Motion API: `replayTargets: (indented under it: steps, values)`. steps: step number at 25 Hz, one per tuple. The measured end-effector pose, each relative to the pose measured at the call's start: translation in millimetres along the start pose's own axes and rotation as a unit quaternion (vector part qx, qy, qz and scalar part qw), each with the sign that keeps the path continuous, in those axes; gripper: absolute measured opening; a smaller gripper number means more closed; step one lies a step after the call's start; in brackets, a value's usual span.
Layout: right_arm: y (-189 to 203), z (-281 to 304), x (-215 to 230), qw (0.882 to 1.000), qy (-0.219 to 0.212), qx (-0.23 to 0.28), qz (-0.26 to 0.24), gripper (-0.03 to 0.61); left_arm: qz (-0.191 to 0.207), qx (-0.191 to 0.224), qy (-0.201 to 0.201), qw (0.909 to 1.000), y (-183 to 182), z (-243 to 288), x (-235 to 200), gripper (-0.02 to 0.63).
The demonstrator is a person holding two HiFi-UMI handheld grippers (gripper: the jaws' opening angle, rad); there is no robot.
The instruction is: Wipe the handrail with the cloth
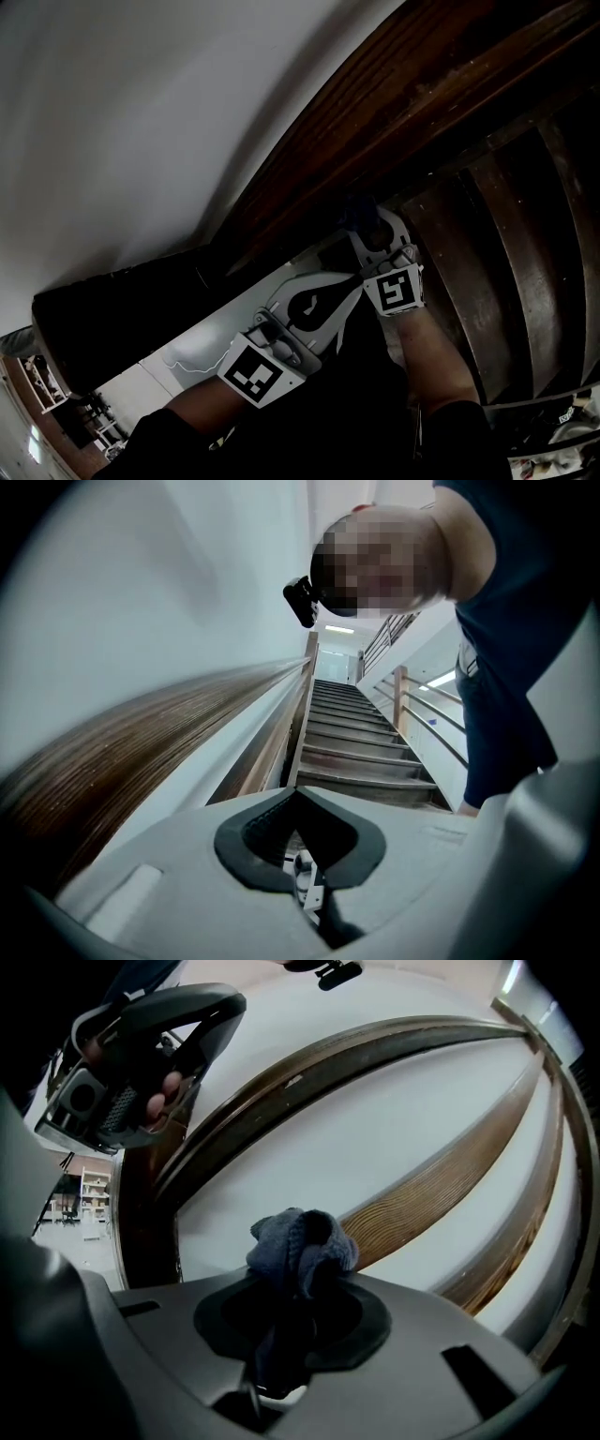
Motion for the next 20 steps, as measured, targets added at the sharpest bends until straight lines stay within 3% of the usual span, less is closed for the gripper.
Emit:
replayTargets:
  steps: [20]
  values:
    - [-72, -75, 230, 0.987, 0.139, -0.008, -0.078, 0.094, 0.034, 0.030, 0.105, 0.9934, -88, 93, 56, 0.005]
Point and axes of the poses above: the fingertips, and each gripper's own axes: z forward along the fingers, x to its right, y out of its underside, the point moved 3 cm from there along -z, backward along the fingers, and after that the axes turned 9 degrees about -z, right-handed, at the moved point
